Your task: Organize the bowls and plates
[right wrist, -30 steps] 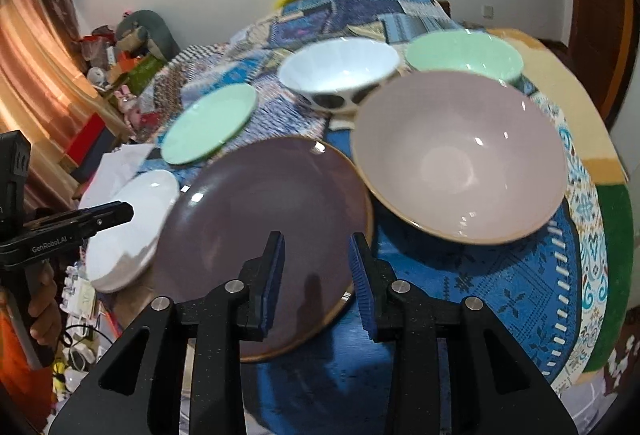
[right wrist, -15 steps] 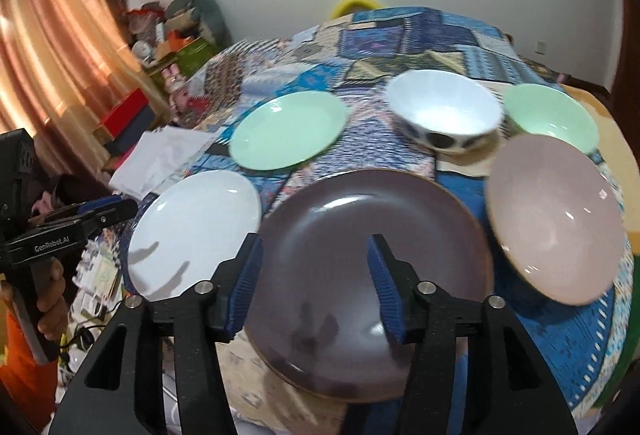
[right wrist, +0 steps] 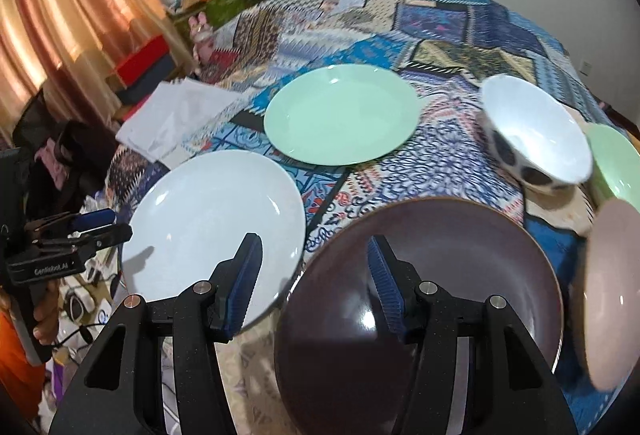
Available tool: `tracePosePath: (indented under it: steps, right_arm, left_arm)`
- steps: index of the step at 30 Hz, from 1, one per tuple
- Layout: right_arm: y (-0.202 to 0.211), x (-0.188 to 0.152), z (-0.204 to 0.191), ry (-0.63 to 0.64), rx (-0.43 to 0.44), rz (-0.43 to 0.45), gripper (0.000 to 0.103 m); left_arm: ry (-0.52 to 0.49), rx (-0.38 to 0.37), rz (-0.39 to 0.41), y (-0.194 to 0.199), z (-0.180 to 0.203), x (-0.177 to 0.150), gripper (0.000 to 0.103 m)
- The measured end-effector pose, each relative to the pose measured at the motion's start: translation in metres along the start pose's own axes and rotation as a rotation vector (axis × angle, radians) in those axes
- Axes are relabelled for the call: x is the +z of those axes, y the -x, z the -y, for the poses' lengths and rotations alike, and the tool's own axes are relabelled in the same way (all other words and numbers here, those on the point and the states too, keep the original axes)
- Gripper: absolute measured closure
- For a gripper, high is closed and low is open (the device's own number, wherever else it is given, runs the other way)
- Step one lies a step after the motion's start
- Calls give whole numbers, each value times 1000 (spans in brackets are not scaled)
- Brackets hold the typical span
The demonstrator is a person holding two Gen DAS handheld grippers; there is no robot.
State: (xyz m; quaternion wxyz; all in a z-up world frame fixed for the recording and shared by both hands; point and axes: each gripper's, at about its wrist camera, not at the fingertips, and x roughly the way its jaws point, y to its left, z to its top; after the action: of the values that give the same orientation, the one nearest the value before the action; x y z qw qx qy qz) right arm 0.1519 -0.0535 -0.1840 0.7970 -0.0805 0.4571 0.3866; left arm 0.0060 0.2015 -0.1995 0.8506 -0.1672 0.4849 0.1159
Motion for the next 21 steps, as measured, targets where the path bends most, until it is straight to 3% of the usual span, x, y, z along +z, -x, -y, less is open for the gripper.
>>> tracePosePath:
  steps: [7, 12, 16, 21]
  right_arm:
    - [-34, 16, -5, 93, -24, -100, 52]
    - [-53, 27, -12, 161, -26, -153, 52]
    - [-71, 32, -14, 179, -2, -222, 66]
    - [-85, 32, -17, 192, 10, -280, 71]
  left_arm:
    - [-3, -14, -35, -13, -5, -9, 41]
    - [0, -55, -77, -23, -7, -15, 51]
    - [-10, -67, -91, -26, -4, -18, 56]
    - [-13, -85, -95, -28, -3, -18, 61]
